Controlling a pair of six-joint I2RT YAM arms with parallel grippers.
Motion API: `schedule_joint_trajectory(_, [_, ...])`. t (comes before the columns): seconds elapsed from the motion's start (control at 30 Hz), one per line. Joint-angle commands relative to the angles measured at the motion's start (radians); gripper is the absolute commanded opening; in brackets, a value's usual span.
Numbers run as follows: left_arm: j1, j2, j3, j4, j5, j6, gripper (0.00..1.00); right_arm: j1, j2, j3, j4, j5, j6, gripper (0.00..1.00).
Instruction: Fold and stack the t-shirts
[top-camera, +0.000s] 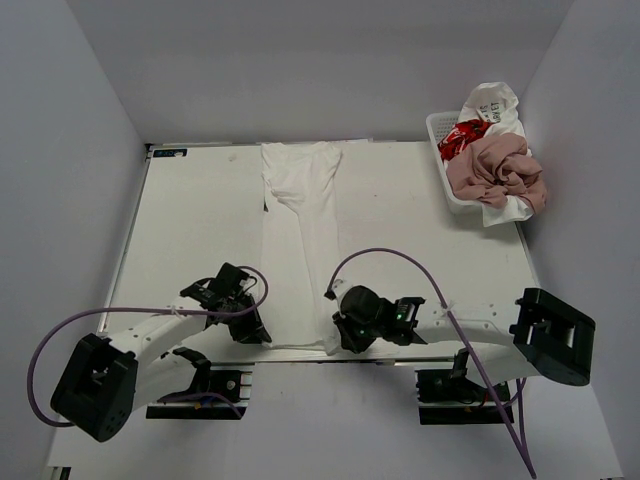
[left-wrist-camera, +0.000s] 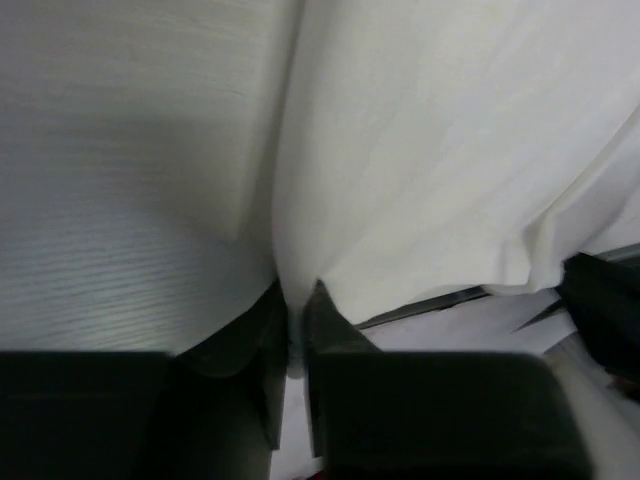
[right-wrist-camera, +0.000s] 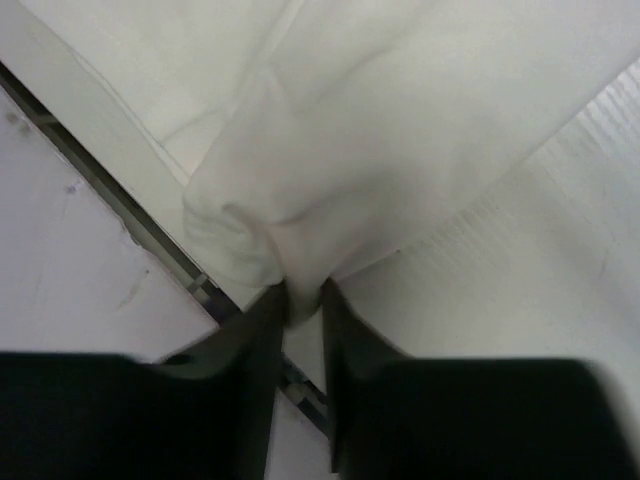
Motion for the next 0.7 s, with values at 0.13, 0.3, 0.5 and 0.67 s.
schedule_joint_trajectory(0.13, [-0.022,0.018,0.026,-0.005,0.017,0.013,0.00,0.001,-0.018,0.015,-0.020,0.043,0.024,0.00])
schedule_joint_trajectory(0.3, [-0.022,0.006,0.137,0.021,0.021,0.024,0.00,-0.003,-0.066,0.088,-0.023,0.156,0.027,0.00])
schedule_joint_trajectory(0.5, [-0.001,0.124,0.265,0.113,0.019,0.044,0.00,-0.087,0.014,0.239,-0.060,0.310,0.033,0.00])
schedule_joint_trajectory(0.67, [0.025,0.302,0.469,0.141,-0.100,0.056,0.00,-0.178,0.132,0.394,-0.058,0.383,0.002,0.00])
